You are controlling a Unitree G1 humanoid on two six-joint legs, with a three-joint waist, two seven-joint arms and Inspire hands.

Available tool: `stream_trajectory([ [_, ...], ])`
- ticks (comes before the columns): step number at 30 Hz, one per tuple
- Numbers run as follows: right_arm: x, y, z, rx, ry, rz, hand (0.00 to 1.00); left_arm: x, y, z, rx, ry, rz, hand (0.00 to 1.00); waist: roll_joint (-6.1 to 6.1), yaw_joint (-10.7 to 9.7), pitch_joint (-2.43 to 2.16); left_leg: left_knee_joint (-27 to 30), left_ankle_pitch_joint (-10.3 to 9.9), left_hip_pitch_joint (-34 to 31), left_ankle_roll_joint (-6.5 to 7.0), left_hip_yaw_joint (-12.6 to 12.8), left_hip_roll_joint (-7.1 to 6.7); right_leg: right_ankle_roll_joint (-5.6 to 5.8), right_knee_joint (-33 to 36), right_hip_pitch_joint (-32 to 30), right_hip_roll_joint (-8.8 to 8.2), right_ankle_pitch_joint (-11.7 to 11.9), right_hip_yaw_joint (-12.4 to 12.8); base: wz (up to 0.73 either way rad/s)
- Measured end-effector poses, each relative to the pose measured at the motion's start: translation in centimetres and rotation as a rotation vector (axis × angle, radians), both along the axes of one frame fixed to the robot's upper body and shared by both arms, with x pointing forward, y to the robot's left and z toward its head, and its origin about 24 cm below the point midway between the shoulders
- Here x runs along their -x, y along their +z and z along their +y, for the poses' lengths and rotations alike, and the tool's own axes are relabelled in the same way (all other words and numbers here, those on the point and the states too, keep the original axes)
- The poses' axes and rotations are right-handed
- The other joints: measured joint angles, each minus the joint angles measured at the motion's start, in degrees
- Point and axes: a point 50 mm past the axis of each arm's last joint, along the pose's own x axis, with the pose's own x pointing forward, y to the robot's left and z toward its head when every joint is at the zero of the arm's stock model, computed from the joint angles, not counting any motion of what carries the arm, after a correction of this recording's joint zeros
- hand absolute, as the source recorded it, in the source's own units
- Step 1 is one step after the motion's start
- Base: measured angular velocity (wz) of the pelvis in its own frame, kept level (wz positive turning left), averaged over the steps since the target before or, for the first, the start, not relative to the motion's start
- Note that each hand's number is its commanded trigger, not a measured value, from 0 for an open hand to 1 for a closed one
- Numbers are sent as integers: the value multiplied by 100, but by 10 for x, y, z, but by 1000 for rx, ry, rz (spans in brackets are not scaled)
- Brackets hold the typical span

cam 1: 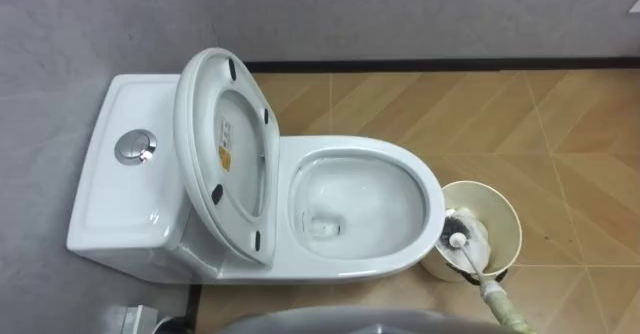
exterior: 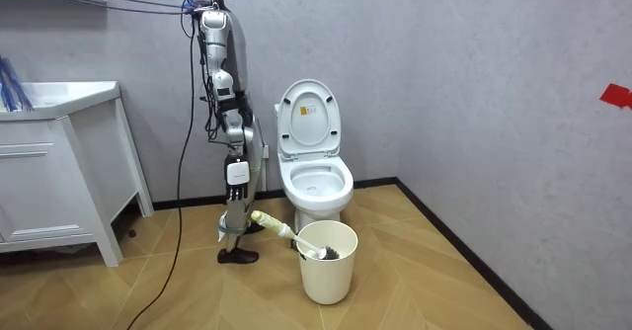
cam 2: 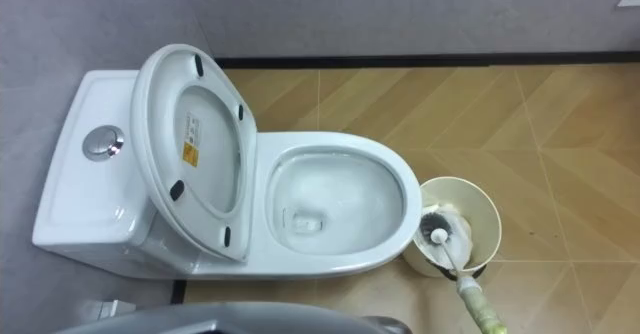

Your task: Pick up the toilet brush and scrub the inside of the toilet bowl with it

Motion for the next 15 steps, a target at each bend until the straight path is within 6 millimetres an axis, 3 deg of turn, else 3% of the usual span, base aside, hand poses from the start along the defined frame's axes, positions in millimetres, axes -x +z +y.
stream_trajectory([
  [8,4,0,-1,-1,-10,9,0,2,0,0,-10,18,3,0,17,11,-12,8,0,0,0,5,1,-2,1,-2,2,1,8,0],
  [15,7,1,-6,67,-117,-13,0,10,-1,-2,-11,57,39,0,17,-24,-30,15,0,7,0,6,-1,-1,-6,16,-20,1,24,0],
])
